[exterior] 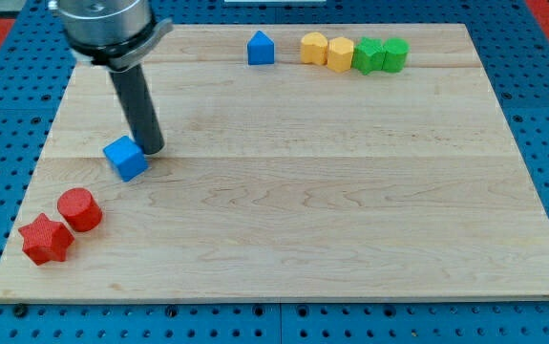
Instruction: Push the blue cube to the red circle
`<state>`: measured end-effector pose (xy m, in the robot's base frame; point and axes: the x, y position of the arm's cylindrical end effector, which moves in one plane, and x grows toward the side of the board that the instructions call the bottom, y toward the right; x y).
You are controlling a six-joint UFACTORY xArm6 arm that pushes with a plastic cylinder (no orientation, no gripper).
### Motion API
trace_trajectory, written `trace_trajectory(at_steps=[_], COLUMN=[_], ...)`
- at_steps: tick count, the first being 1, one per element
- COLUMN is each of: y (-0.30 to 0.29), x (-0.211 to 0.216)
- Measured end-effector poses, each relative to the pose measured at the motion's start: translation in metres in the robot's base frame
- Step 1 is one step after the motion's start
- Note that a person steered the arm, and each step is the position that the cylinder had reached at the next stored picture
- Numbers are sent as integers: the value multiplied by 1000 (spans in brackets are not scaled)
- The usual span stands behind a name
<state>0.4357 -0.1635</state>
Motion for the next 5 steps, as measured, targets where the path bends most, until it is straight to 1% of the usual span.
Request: trace_trajectory(at_steps=[1, 3, 4, 5], y=[-23, -26, -28, -41], x=[16, 18, -1, -11])
